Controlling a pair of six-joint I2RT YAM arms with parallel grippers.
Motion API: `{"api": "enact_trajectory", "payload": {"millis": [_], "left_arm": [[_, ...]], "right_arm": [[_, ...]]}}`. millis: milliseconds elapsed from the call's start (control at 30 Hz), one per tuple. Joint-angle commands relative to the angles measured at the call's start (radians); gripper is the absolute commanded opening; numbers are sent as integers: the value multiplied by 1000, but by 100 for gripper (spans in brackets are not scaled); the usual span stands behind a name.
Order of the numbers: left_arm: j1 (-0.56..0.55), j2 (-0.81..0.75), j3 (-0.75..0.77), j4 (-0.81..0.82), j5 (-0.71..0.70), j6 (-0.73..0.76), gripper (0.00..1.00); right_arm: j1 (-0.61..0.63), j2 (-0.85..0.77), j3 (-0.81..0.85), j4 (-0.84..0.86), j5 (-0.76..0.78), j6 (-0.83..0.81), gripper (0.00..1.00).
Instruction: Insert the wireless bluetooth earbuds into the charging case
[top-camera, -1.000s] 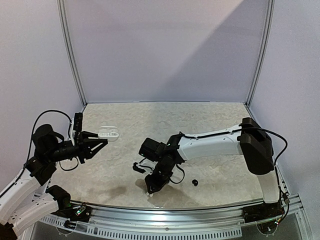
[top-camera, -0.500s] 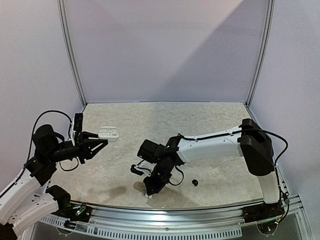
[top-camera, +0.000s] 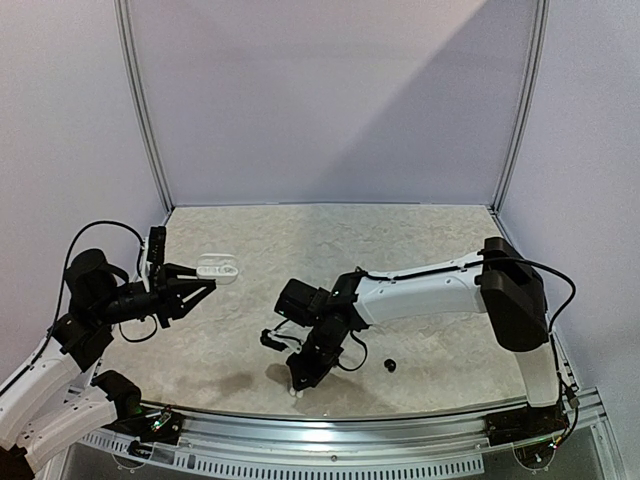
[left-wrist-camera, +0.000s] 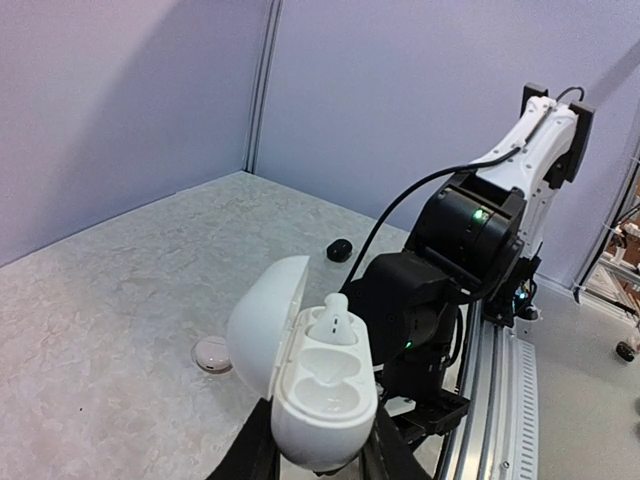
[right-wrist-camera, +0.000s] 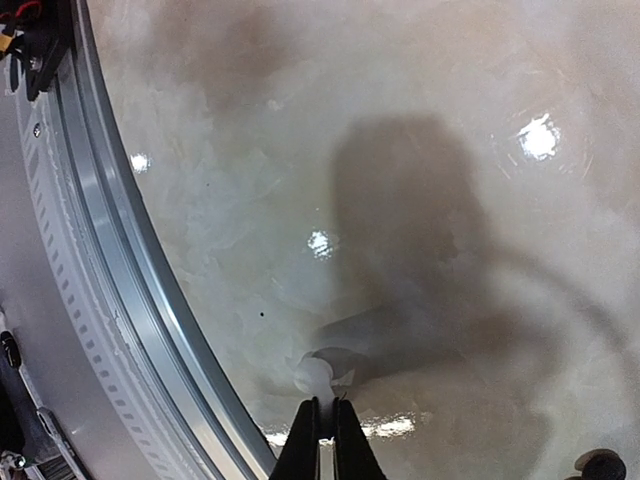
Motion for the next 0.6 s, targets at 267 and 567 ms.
{"api": "enact_trajectory", "payload": {"millis": [267,567], "left_arm": [[12,-4,-6,17,27,23,0],[2,-13,28,-1,143,132,0]], "right_arm": [[-14,-202,38,-3,177,-74,0],[-53,-405,187,-6,467,-199,0]]}}
